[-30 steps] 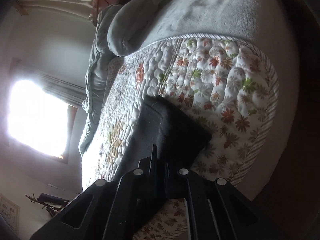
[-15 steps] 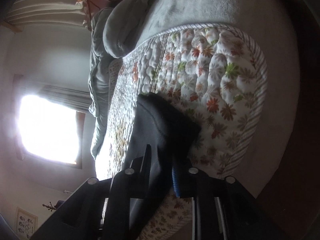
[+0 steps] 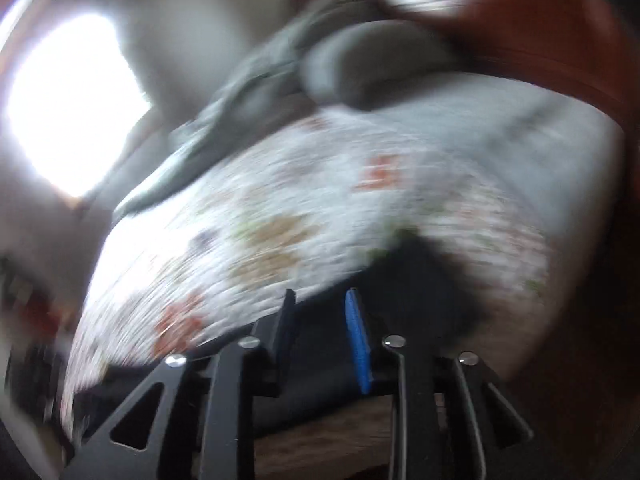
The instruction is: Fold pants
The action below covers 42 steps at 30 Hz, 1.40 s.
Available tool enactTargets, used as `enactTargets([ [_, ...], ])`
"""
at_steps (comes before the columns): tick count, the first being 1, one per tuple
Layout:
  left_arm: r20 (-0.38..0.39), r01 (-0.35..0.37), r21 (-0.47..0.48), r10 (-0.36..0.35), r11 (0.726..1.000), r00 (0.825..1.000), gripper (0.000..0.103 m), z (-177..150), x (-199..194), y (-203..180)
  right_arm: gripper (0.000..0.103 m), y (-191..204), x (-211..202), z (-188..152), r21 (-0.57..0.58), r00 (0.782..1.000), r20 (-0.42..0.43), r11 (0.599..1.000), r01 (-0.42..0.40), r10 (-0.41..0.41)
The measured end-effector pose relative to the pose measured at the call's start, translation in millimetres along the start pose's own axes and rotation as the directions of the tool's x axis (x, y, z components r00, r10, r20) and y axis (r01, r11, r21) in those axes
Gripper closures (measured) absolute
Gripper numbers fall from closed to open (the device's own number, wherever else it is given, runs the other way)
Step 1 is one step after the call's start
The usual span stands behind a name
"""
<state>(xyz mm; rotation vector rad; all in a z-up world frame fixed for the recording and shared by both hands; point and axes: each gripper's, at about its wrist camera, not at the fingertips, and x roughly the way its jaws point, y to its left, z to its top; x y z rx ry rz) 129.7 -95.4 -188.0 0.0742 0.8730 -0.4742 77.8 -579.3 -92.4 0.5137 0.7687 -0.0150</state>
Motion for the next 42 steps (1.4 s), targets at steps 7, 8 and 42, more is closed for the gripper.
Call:
enactTargets([
  [7, -0.029, -0.031, 0.053, 0.033, 0.998, 0.999, 0.003, -4, 10, -10, 0.066, 158, 156, -19, -0.395, 0.867, -0.476, 0.846, -0.359, 0.146],
  [8, -0.04, -0.039, 0.06, 0.041, 0.997, 0.998, 0.003, -7, 13, -10, 0.066, 175, 175, -24, -0.428, 0.851, -0.51, 0.821, -0.377, 0.125],
  [42, -0.063, -0.29, -0.195, 0.283, 0.937, 0.957, 0.002, -27, -32, 145, 0.103, 363, 329, -84, -0.348, 0.7, -0.68, 0.742, -0.573, 0.221],
])
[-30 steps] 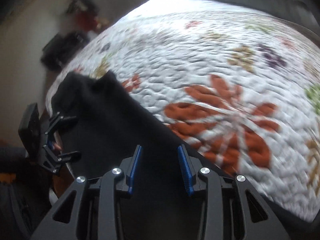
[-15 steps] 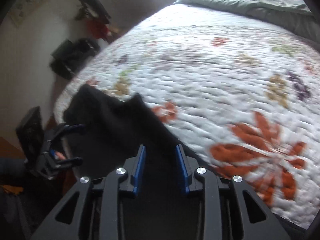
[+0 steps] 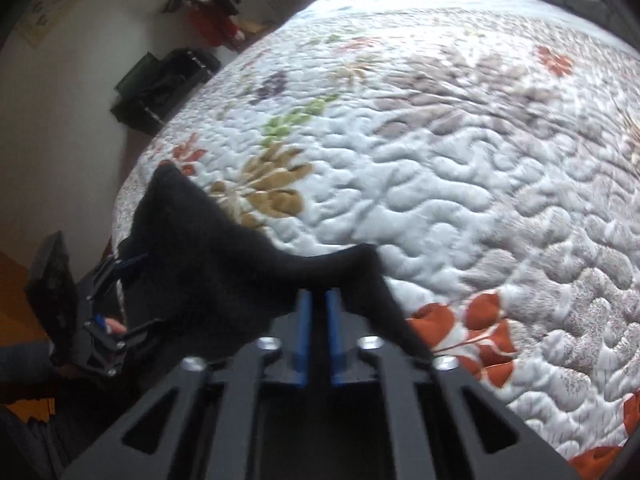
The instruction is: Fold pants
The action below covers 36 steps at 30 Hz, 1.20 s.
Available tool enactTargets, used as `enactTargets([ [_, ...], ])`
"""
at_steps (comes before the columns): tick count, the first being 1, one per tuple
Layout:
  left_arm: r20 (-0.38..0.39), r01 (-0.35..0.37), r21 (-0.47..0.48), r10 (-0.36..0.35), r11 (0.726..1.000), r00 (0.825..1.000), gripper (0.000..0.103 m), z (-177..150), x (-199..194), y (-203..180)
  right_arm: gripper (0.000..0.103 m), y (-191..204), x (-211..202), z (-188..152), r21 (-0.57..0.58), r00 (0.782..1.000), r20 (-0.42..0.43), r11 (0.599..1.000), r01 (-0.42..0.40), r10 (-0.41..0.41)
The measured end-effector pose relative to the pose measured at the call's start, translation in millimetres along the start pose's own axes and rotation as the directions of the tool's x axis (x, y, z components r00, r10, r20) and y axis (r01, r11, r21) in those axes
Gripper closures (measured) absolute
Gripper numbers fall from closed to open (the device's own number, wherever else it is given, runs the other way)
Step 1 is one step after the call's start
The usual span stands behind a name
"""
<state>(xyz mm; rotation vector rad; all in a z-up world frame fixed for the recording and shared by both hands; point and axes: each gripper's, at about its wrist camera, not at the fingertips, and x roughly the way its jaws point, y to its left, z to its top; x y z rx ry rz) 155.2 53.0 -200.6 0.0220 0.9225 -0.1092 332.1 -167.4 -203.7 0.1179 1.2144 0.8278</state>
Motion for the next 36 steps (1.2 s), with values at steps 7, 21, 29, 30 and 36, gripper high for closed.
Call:
enactTargets([
  [7, 0.042, 0.025, 0.016, -0.026, 1.0, 0.999, 0.002, -5, 0, 1, 0.091, -11, -20, -2, 0.121, 0.997, 0.057, 0.991, -0.052, 0.045],
  [21, 0.036, 0.016, 0.187, -0.023, 0.982, 0.999, 0.003, -22, -40, -49, 0.075, 20, -98, -151, 0.237, 0.994, 0.103, 0.969, -0.067, 0.043],
  [29, -0.048, 0.032, 0.183, -0.024, 0.983, 0.999, 0.002, -33, -20, -43, 0.077, 13, -81, -164, 0.276, 0.997, 0.08, 0.961, -0.016, -0.006],
  [30, -0.048, 0.034, 0.178, -0.026, 0.983, 0.999, 0.003, -33, -22, -42, 0.075, 16, -87, -169, 0.276, 0.995, 0.098, 0.961, -0.017, -0.011],
  [36, 0.041, 0.085, 0.154, -0.092, 0.984, 0.995, 0.003, -27, -60, -50, 0.066, 9, -165, -222, 0.353, 0.942, 0.311, 0.935, 0.012, -0.129],
])
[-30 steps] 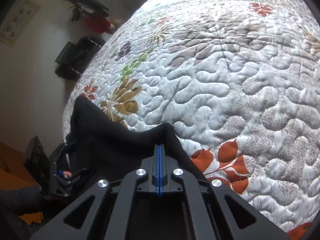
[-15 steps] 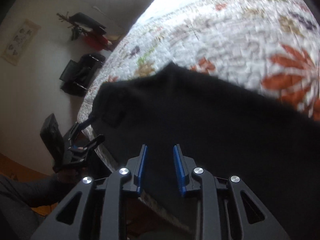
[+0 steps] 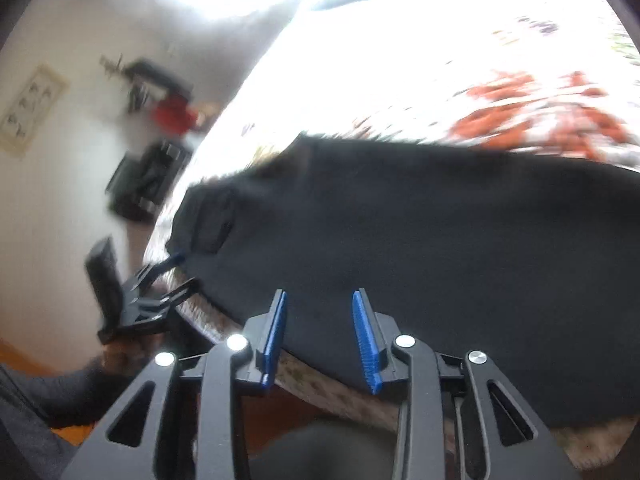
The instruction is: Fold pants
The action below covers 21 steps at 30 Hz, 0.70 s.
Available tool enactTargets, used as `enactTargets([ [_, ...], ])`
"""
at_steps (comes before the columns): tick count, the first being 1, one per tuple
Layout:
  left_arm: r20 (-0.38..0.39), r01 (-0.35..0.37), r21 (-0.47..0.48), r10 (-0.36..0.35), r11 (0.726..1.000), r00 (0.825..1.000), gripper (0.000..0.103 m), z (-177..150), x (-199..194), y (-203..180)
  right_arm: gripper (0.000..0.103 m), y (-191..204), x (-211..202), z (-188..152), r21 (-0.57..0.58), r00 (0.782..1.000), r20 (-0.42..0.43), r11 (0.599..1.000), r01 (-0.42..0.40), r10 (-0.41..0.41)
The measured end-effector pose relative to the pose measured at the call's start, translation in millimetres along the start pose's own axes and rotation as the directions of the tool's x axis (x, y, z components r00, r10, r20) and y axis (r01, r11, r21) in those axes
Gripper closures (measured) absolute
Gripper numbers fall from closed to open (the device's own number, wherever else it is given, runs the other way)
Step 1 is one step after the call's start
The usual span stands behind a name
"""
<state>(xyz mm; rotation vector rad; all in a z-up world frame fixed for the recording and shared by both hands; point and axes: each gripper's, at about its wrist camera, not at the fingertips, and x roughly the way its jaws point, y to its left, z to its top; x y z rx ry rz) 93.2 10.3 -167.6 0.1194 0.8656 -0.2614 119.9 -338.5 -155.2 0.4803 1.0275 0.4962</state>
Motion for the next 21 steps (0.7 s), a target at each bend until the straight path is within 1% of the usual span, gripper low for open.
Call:
enactTargets([
  [1, 0.024, 0.018, 0.01, -0.018, 1.0, 1.0, 0.003, 1, -5, -5, 0.066, -13, -15, -3, 0.029, 0.999, 0.038, 0.999, 0.029, -0.03],
  [2, 0.045, 0.052, 0.026, -0.053, 0.998, 0.998, 0.003, 3, -9, -13, 0.066, -27, -29, -6, 0.06, 0.995, 0.073, 0.996, 0.06, -0.064],
  [3, 0.05, 0.071, 0.039, -0.073, 0.997, 0.996, 0.003, 5, -9, -19, 0.066, -39, -41, -9, 0.088, 0.99, 0.102, 0.992, 0.092, -0.101],
  [5, 0.032, 0.11, 0.081, -0.113, 0.991, 0.993, 0.003, 6, -2, -34, 0.066, -66, -62, -14, 0.143, 0.971, 0.147, 0.975, 0.169, -0.189],
  [8, -0.014, 0.124, 0.115, -0.123, 0.986, 0.992, 0.003, 8, 18, -49, 0.066, -101, -77, -21, 0.222, 0.956, 0.174, 0.955, 0.196, -0.236],
  [9, -0.034, 0.132, 0.109, -0.129, 0.985, 0.991, 0.003, 8, 24, -51, 0.067, -109, -79, -23, 0.235, 0.954, 0.177, 0.952, 0.196, -0.24],
  [10, -0.054, 0.141, 0.1, -0.136, 0.985, 0.989, 0.003, 7, 30, -52, 0.069, -115, -79, -25, 0.243, 0.956, 0.178, 0.952, 0.187, -0.233],
  [12, -0.093, 0.144, 0.076, -0.137, 0.987, 0.986, 0.003, 1, 44, -52, 0.071, -123, -77, -29, 0.251, 0.959, 0.183, 0.953, 0.168, -0.217],
  [15, -0.097, 0.131, 0.089, -0.122, 0.987, 0.988, 0.002, -3, 47, -50, 0.071, -130, -77, -29, 0.25, 0.961, 0.193, 0.957, 0.145, -0.196],
  [18, -0.096, 0.124, 0.083, -0.116, 0.989, 0.989, 0.002, -4, 49, -50, 0.078, -142, -82, -31, 0.256, 0.965, 0.197, 0.959, 0.122, -0.175],
  [19, -0.097, 0.124, 0.08, -0.116, 0.989, 0.989, 0.002, -4, 48, -49, 0.079, -139, -79, -33, 0.261, 0.966, 0.198, 0.959, 0.113, -0.168],
  [20, -0.099, 0.122, 0.074, -0.115, 0.99, 0.988, 0.003, -2, 46, -48, 0.079, -141, -85, -34, 0.278, 0.967, 0.208, 0.957, 0.087, -0.149],
  [21, -0.097, 0.123, 0.066, -0.117, 0.99, 0.988, 0.003, 0, 44, -48, 0.074, -144, -91, -36, 0.291, 0.964, 0.226, 0.954, 0.071, -0.141],
])
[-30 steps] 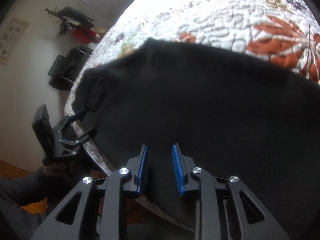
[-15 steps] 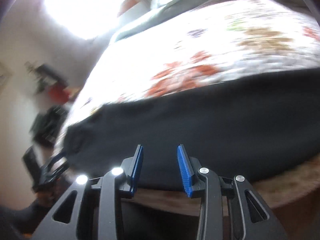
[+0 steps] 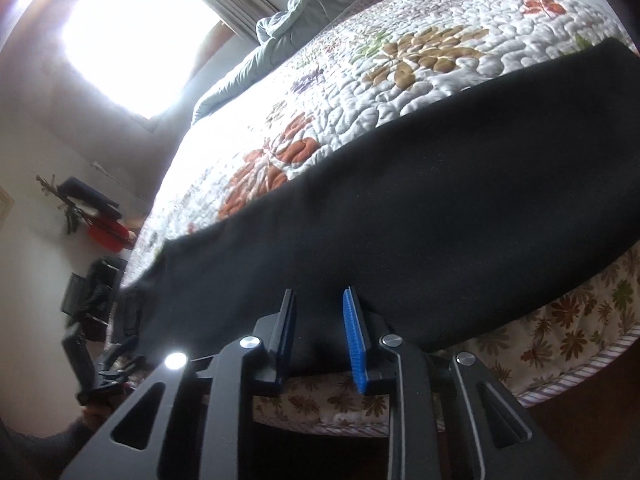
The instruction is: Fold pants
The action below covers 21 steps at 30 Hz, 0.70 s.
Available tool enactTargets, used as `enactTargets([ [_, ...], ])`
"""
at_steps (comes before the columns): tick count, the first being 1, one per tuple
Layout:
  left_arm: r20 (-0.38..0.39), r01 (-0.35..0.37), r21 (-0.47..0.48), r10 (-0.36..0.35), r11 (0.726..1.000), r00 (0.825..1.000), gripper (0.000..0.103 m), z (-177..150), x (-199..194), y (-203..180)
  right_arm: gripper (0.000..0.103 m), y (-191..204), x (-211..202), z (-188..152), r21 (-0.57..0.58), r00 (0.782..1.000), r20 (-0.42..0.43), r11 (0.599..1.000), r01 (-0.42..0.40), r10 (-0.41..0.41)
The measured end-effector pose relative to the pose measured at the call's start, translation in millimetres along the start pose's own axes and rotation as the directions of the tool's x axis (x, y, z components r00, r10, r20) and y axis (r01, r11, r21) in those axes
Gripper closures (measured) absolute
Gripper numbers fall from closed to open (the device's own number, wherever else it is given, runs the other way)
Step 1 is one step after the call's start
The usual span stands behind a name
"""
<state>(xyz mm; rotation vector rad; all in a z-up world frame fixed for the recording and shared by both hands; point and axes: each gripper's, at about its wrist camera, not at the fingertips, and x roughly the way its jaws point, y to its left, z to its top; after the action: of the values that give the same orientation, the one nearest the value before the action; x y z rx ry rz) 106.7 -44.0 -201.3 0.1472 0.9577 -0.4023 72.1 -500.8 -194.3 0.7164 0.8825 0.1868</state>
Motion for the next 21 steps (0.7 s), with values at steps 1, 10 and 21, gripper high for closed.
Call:
enactTargets([
  [1, 0.007, 0.008, -0.011, -0.008, 1.0, 1.0, 0.003, 3, -3, -1, 0.066, 0, -8, 2, 0.017, 1.0, 0.028, 1.0, -0.013, 0.013],
  [10, 0.089, 0.026, 0.001, -0.026, 1.0, 0.996, 0.003, 28, -9, -16, 0.045, -142, -132, 12, 0.468, 0.895, 0.444, 0.862, -0.192, -0.041],
  [21, 0.023, -0.014, -0.034, 0.015, 0.999, 1.0, 0.003, 19, 15, -8, 0.045, -206, -132, 8, 0.572, 0.883, 0.464, 0.783, -0.244, -0.064],
])
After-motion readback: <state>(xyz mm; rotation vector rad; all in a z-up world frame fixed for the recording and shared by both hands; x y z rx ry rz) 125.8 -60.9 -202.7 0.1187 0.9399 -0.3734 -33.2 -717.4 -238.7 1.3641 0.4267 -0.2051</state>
